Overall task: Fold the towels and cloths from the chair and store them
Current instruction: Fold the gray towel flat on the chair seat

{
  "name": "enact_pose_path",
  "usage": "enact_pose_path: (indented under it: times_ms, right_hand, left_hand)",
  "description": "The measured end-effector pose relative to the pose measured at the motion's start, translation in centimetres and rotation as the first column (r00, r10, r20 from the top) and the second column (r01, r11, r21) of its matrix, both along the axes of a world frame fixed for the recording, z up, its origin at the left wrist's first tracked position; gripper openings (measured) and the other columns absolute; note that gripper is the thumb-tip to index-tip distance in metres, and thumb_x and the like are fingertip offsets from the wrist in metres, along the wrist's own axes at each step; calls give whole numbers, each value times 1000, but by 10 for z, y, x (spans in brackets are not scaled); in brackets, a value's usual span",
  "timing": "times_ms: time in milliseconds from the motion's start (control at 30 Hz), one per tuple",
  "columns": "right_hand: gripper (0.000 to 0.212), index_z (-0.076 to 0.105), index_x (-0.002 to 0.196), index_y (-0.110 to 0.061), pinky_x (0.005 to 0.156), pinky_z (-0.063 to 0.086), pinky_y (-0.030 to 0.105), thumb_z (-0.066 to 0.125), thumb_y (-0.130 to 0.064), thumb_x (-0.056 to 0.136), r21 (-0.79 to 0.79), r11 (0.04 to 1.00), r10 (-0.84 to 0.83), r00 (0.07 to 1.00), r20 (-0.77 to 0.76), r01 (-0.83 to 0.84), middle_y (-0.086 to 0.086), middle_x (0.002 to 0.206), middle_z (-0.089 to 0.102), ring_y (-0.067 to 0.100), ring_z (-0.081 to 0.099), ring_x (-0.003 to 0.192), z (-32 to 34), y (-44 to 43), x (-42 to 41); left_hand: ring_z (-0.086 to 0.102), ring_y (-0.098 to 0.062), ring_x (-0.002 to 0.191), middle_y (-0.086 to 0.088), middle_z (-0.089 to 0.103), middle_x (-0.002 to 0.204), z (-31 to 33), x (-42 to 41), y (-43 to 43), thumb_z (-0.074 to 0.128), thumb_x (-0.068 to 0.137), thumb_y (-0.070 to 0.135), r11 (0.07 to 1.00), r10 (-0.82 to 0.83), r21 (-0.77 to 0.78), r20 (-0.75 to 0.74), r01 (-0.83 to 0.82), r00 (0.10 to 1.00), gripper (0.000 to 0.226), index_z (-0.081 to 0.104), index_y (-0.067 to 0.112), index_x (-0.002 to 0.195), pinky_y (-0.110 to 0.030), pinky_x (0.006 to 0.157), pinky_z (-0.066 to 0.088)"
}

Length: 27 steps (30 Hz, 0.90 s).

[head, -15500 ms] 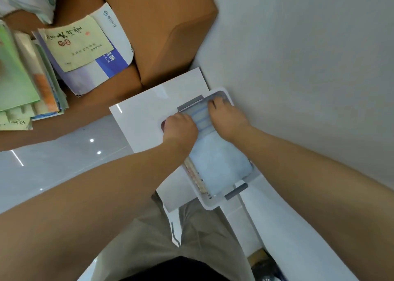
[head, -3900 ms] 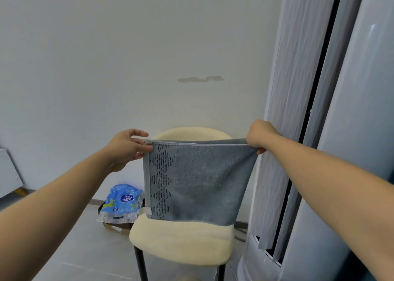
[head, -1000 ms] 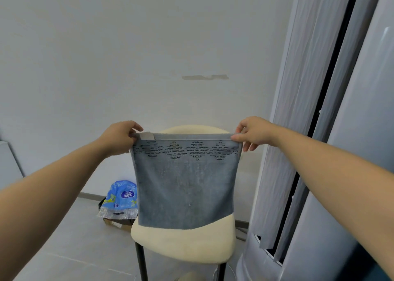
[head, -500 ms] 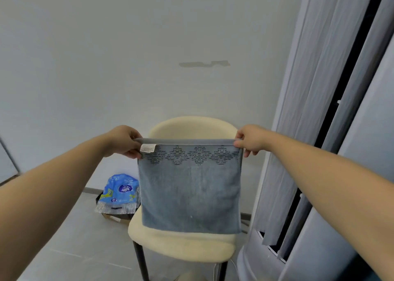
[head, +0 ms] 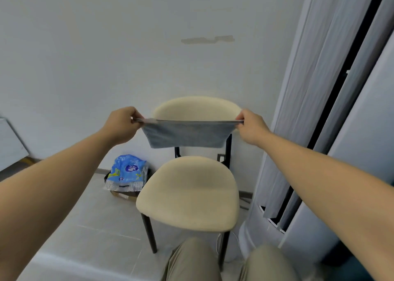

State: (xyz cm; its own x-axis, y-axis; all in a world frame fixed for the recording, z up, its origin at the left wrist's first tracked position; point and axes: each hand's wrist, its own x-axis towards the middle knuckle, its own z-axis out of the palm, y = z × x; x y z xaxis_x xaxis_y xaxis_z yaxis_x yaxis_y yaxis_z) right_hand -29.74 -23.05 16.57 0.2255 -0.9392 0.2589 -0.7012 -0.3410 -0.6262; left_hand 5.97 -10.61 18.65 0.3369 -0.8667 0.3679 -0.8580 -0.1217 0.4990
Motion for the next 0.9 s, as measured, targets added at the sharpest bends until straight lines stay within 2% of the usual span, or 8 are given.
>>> enact_pose_path:
  times_ms: [100, 167, 267, 433, 567, 733, 833, 900]
  right_hand:
    - [8, 57, 96, -18, 76, 48, 33, 57, -10, 95, 95, 993, 77, 984, -162, -62, 11, 106, 65, 29, 61, 97, -28, 18, -7]
    - [5, 59, 97, -13, 71, 54, 34, 56, -9, 95, 176, 979, 133, 975, -178, -101, 13, 100, 70, 28, 69, 92, -37, 30, -11]
    - [9, 59, 103, -10, 52, 48, 24, 55, -9, 96, 214, 969, 146, 986, -82, -126, 13, 93, 72, 21, 72, 66, -24, 43, -15]
    - [19, 65, 106, -13, 38, 39, 19, 58, -8, 89, 160, 984, 69, 996, 55, -77, 10, 84, 71, 18, 67, 49, 11, 34, -13]
    - [25, 61, 112, -9, 40, 41, 26, 53, -2, 88, 305, 952, 21, 999, 49, -35, 19, 90, 71, 23, 69, 51, -8, -1, 3]
    - [29, 50, 124, -6, 40, 53, 28, 40, 4, 98, 562, 827, -64, 995, 82, 7, 31, 110, 59, 27, 70, 50, -95, -75, 31]
    - [30, 52, 127, -6, 45, 59, 30, 43, 4, 100, 616, 785, -148, 985, 88, 63, 33, 111, 62, 31, 71, 64, -142, -115, 45]
    - [30, 54, 125, -6, 57, 63, 34, 46, 6, 98, 608, 789, -179, 980, 89, 89, 31, 110, 64, 34, 72, 75, -167, -137, 54]
  left_hand:
    - [63, -25, 90, -3, 70, 92, -30, -1, 23, 66, 90, 8, 981, -42, 192, 26, 36, 999, 8, 69, 15, 91, -32, 72, 45]
    - [68, -22, 83, -3, 72, 83, -40, -2, 37, 65, 88, 4, 968, -57, 246, -4, 56, 998, 11, 67, 15, 88, -30, 66, 49]
    - [74, -21, 68, -9, 75, 77, -33, -2, 53, 67, 89, 7, 969, -49, 228, -189, 92, 981, 3, 66, 9, 90, -34, 63, 58]
    - [68, -13, 54, -7, 71, 67, -12, 2, 48, 68, 92, 11, 990, -61, 93, -374, 103, 925, 7, 66, 6, 96, -23, 50, 51]
    - [66, -15, 54, -14, 67, 77, -33, 11, 5, 67, 93, 8, 981, -2, 172, -445, 88, 896, 11, 66, 1, 102, -18, 45, 51]
    - [68, -13, 48, -22, 66, 92, -106, 22, -69, 61, 95, -1, 929, 135, 359, -545, 85, 827, 11, 63, -4, 106, -20, 49, 56]
    - [71, -18, 56, -28, 68, 101, -156, 31, -109, 61, 94, -3, 908, 195, 412, -563, 69, 803, 13, 62, -8, 107, -19, 49, 56]
    - [71, -22, 66, -29, 68, 105, -180, 34, -132, 61, 94, -3, 910, 220, 412, -578, 49, 786, 16, 62, -10, 109, -19, 52, 57]
